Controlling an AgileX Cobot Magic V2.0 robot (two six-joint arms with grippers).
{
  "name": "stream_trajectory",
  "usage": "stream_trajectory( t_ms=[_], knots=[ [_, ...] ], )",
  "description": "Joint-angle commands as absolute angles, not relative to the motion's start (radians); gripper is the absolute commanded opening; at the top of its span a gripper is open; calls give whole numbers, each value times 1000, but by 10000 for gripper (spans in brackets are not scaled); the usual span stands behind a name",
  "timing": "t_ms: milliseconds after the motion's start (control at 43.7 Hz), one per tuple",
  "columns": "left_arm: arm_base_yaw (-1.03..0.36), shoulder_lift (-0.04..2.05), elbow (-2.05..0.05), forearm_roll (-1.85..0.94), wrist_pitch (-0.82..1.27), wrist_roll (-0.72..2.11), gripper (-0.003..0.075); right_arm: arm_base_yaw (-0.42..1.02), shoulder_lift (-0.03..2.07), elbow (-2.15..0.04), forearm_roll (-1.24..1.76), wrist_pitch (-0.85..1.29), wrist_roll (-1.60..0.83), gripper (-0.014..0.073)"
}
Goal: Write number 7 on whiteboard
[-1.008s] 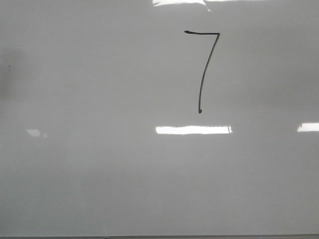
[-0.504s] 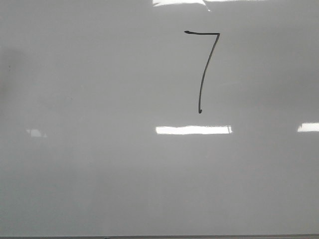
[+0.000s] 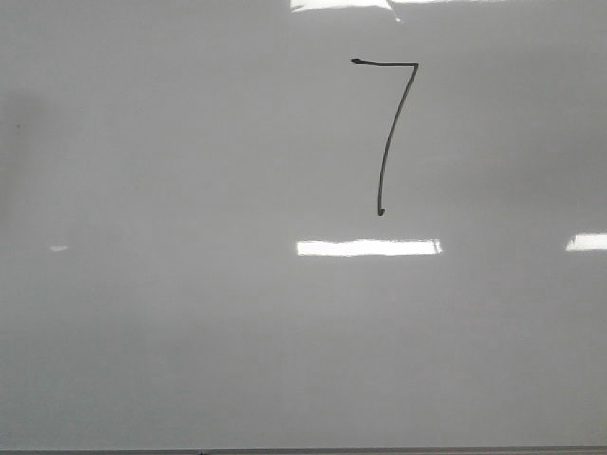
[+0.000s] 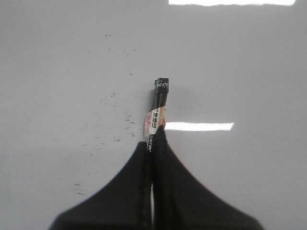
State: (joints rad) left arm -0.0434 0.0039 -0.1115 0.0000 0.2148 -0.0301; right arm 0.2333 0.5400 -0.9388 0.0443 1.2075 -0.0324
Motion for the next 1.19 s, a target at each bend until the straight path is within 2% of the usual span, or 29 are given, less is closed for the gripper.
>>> stream_trajectory(
  t_ms=[0,229,710,870,1168],
  knots=[
    [-41,2,-81,0,52,-30,-20,229,546,-961,37,1145,-44,-69],
    [2,-22,10,0,-55,-30,-20,229,546,-961,37,1145,-44,-69],
    [9,-20,10,0,-56,-30,-20,229,547,-961,37,1147,-44,-69],
    [9,-20,10,-52,-84,105,-20,229,547,-961,37,1147,-44,-69],
    [9,-20,10,-52,-88,102,-20,229,547,-961,37,1147,-44,-69]
  ],
)
